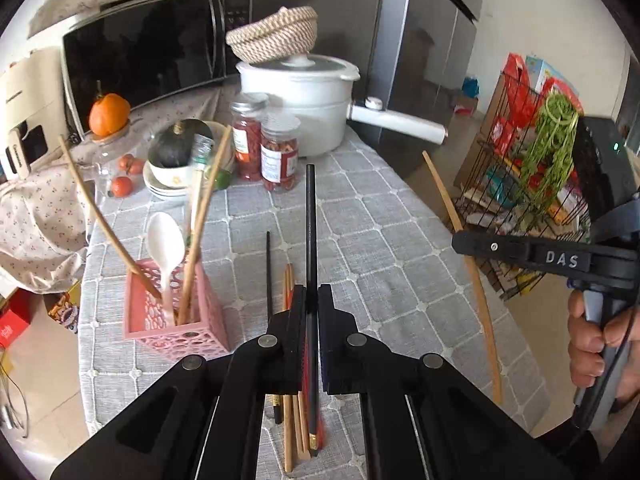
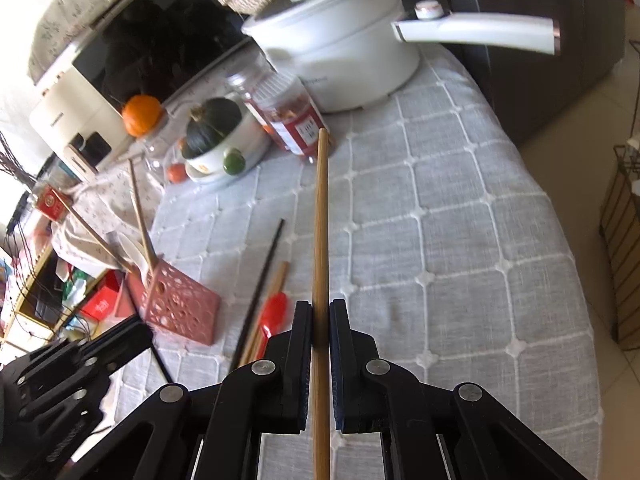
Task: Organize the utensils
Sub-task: 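Carry both held chopsticks over the pink basket and lower them in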
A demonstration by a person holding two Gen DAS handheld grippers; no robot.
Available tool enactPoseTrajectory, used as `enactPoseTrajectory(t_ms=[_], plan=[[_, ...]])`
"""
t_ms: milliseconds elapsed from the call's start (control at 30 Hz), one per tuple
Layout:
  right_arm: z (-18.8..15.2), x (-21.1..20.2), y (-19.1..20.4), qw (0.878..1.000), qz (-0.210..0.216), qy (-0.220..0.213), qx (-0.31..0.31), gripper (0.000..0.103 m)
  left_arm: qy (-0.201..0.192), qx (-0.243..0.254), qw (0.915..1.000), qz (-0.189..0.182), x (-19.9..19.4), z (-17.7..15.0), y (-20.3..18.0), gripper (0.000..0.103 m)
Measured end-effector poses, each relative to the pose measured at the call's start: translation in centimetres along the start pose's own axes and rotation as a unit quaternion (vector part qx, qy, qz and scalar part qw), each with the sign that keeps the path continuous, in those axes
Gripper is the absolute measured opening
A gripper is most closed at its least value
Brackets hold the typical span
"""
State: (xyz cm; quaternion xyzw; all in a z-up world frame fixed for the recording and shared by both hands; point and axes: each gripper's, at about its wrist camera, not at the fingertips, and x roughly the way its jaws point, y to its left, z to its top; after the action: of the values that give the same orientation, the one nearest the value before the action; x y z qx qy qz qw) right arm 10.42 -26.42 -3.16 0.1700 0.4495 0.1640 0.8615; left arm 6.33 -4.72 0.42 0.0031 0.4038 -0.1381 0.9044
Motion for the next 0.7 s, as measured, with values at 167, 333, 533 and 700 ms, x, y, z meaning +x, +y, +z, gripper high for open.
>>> enactPoseTrajectory(t_ms=[167, 333, 533, 700], plan=[[0.1, 0.3, 1.2, 1.000, 0.007, -0.018, 0.004, 0.006, -0.108, -0.035, 0.9935, 0.008, -6.1, 1.5, 2.9, 0.005], [0.4, 1.2, 2.6, 0.999, 0.004, -0.031, 0.004, 0.005, -0.181, -0.074, 0.9807, 0.010, -9.9, 2.2, 5.9, 0.005], [0.4, 2.7, 4.1, 0.999, -0.010, -0.038, -0.017, 0.006, -0.196, -0.105, 0.9749, 0.015, -11.3, 2.3, 8.9, 0.005], [0.1, 3.6, 5.1, 0.999, -0.010, -0.037, -0.030, 0.006, -0.198, -0.109, 0.9737, 0.032, -11.6, 2.2, 10.0, 0.005]])
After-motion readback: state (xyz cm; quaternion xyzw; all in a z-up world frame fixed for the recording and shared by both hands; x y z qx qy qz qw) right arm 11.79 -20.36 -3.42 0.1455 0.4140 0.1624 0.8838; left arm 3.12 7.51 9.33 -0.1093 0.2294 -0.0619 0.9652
